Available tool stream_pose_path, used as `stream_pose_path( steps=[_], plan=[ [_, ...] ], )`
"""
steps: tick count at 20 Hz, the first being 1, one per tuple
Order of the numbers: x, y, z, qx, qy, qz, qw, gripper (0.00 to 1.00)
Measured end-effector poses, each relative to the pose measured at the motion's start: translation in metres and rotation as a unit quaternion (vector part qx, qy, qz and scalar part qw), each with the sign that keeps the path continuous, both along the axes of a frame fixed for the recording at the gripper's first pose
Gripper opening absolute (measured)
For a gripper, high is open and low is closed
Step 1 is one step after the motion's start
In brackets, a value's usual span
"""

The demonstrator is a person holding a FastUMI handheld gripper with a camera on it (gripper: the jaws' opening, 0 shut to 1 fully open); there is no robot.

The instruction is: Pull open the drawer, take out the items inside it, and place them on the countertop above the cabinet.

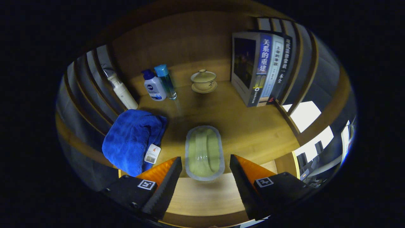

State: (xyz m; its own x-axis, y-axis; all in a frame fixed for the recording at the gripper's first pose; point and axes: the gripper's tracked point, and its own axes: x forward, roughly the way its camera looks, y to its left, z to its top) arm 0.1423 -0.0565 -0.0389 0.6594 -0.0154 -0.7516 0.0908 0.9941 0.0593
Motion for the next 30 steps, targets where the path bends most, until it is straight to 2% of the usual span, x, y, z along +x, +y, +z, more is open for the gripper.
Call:
stream_pose_path(
  steps=[6,12,14,18,22,26,30],
  plan=[
    [-0.047,-0.014,0.029,0.051,-0.115,-0.014,0.992,0.99],
    [-0.12,-0.062,0.061,-0.012,-0.244,-0.028,0.969,0.99],
    [-0.146,-0.07,0.064,-0.015,-0.275,-0.034,0.961,0.99],
    [-0.192,-0.08,0.055,0.007,-0.295,-0.045,0.954,0.98],
    [-0.223,-0.092,0.045,0.002,-0.319,-0.063,0.946,0.98],
    [-0.246,-0.104,0.034,-0.046,-0.354,-0.053,0.933,0.98],
    [-0.263,-0.108,0.007,-0.075,-0.367,-0.046,0.926,0.98]
  ],
)
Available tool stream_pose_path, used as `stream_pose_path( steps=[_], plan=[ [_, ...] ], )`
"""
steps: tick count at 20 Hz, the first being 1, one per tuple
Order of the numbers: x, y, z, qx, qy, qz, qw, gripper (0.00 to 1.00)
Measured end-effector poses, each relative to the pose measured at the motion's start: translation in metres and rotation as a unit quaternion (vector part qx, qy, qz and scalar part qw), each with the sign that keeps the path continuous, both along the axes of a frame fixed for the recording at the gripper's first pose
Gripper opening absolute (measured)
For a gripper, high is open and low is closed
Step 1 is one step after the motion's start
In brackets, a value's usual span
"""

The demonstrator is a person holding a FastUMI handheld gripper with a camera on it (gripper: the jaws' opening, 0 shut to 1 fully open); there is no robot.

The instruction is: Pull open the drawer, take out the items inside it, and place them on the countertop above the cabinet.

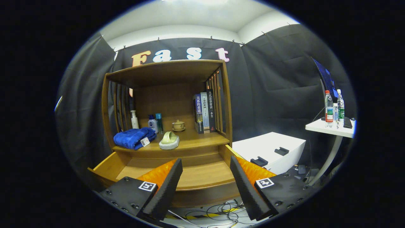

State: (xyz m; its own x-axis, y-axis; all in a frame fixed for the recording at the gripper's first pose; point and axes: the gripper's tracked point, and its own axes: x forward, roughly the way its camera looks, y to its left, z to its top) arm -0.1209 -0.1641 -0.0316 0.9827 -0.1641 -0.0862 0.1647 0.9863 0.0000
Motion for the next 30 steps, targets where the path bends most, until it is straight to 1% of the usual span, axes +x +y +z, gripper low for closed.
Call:
stream_pose_path(
  steps=[3,9,13,18,19,21,22,24,26,30],
  plan=[
    [-0.006,0.003,-0.023,-0.015,0.008,0.008,1.0,0.98],
    [-0.01,0.012,-0.074,0.031,0.049,0.021,0.998,0.98],
    [-0.006,0.021,-0.096,0.031,0.07,0.034,0.996,0.98],
    [0.004,0.03,-0.098,0.021,0.065,0.044,0.997,0.98],
    [0.005,0.036,-0.097,0.022,0.066,0.058,0.996,0.98],
    [0.01,0.034,-0.095,0.012,0.062,0.068,0.996,0.97],
    [0.014,0.033,-0.095,0.011,0.065,0.069,0.995,0.97],
    [0.022,0.024,-0.094,0.004,0.067,0.056,0.996,0.97],
    [0.032,0.027,-0.092,0.01,0.062,0.068,0.996,0.96],
    [0.046,0.029,-0.094,0.007,0.062,0.079,0.995,0.97]
  ],
)
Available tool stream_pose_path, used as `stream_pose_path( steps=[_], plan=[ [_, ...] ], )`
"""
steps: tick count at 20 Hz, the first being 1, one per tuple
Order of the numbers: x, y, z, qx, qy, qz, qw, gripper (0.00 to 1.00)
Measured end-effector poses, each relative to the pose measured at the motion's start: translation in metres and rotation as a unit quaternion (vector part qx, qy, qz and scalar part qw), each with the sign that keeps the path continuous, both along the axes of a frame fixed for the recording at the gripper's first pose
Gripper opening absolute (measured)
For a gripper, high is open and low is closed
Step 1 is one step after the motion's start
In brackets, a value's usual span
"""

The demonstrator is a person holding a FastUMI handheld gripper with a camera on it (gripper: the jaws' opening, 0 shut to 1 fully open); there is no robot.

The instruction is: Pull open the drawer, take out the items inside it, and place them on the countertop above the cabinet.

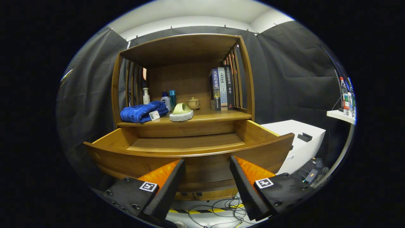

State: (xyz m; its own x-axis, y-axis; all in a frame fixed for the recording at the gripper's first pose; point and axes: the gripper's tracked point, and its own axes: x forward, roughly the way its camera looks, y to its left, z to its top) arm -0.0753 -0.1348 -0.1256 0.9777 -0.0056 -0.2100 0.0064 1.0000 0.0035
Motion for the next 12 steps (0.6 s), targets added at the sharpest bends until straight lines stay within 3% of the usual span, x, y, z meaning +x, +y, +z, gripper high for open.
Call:
stream_pose_path(
  steps=[4,8,12],
  plan=[
    [0.014,0.008,-0.01,-0.006,0.021,0.011,1.0,0.97],
    [0.035,0.012,-0.006,-0.056,0.019,0.013,0.998,0.97],
    [0.062,0.018,-0.002,-0.027,0.018,0.005,0.999,0.95]
  ],
)
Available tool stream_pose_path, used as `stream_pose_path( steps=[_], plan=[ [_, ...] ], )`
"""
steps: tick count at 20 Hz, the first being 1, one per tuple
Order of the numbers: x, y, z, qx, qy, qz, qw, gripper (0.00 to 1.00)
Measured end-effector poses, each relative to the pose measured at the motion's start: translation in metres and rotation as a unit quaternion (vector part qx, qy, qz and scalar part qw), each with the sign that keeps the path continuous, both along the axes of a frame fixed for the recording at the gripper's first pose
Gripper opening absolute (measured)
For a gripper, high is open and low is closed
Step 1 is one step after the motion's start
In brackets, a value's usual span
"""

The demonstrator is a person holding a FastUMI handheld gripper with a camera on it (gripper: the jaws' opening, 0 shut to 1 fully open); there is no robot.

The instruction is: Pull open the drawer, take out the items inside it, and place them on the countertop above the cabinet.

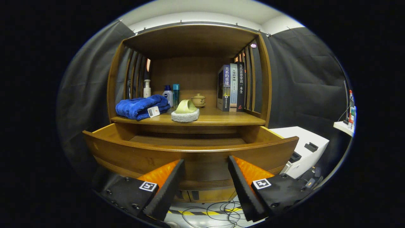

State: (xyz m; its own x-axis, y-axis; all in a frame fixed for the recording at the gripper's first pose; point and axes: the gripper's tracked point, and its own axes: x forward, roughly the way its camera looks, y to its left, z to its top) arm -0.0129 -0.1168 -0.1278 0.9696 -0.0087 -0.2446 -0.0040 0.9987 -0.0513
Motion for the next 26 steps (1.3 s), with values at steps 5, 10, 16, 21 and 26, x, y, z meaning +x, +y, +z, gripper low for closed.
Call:
stream_pose_path(
  steps=[5,10,16,21,26],
  plan=[
    [0.027,0.002,-0.001,-0.014,0.002,-0.006,1.0,0.94],
    [0.053,0.004,-0.003,-0.002,0.013,-0.008,1.0,0.94],
    [0.079,0.005,-0.003,0.003,0.023,-0.01,1.0,0.94],
    [0.102,0.007,-0.006,0.014,0.028,-0.025,0.999,0.94],
    [0.121,0.015,-0.01,0.037,0.039,-0.018,0.998,0.95]
  ],
)
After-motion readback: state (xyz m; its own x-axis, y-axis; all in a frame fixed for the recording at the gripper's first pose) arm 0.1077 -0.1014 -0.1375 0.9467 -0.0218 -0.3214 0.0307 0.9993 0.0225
